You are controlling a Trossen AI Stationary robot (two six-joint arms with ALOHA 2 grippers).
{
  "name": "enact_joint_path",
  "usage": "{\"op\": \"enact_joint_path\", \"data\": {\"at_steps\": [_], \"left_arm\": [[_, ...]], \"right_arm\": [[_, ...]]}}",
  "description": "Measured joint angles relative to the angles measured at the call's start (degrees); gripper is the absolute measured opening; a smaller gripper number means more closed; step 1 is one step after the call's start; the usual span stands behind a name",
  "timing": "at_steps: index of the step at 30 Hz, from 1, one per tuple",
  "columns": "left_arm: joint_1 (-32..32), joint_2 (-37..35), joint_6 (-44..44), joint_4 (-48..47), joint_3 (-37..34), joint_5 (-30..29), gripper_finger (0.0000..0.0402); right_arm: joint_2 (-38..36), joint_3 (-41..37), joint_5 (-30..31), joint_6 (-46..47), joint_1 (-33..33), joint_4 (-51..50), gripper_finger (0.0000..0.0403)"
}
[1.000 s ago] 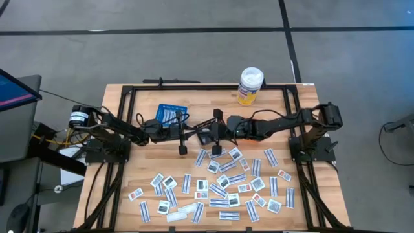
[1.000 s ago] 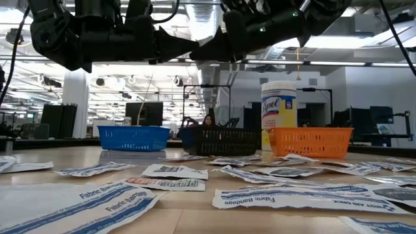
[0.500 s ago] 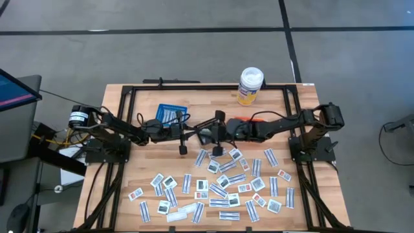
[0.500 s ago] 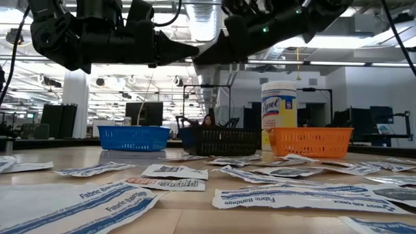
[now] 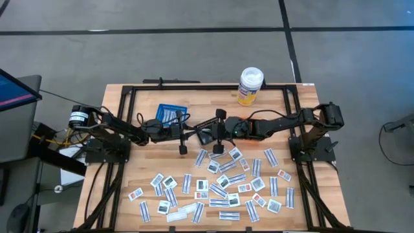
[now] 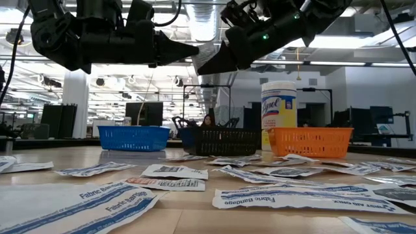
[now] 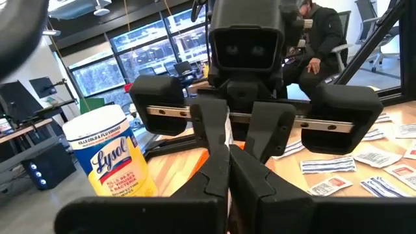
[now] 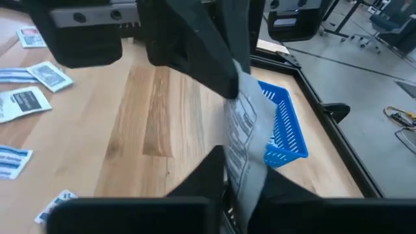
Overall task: Pick & Place First Aid Supplies
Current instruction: Put the towelette pack into the black bin, then put the bandage into the blue container
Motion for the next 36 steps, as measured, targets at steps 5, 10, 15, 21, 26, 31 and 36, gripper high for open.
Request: {"op": "enact_joint_path", "data": {"at_steps": [5, 10, 15, 21, 26, 31, 36], "left_arm": [[0.00, 0.02, 0.00, -0.08, -0.01, -1.23, 0.0008], [0.00, 0.07, 0.00, -0.59, -0.09, -2.47, 0.0014], [0.00, 0.04, -0.02, -0.88, -0.09, -2.58, 0.0029], [0.00, 0.04, -0.02, -0.97, -0.09, -2.56, 0.0041], [0.00, 0.04, -0.20, -1.39, -0.07, -2.45, 0.0041], [0.00, 0.04, -0.22, -1.47, -0.07, -2.40, 0.0040], [0.00, 0.04, -0.23, -1.59, -0.02, -2.40, 0.0039]], "right_arm": [[0.01, 0.02, 0.02, -0.89, 0.09, -0.42, 0.0007], [-0.03, 0.12, 0.88, -0.90, -0.39, -4.95, 0.0007], [0.02, 2.00, 3.20, -2.57, -0.90, -19.42, 0.0003], [0.10, 2.47, 3.39, -7.32, -1.20, -26.80, 0.0010], [0.10, 2.51, 3.76, -7.35, -2.35, -25.68, 0.0022], [1.21, 2.54, 8.09, -7.47, -2.19, -24.39, 0.0053], [3.70, 2.47, 10.45, -8.94, -2.36, -23.41, 0.0091]]}}
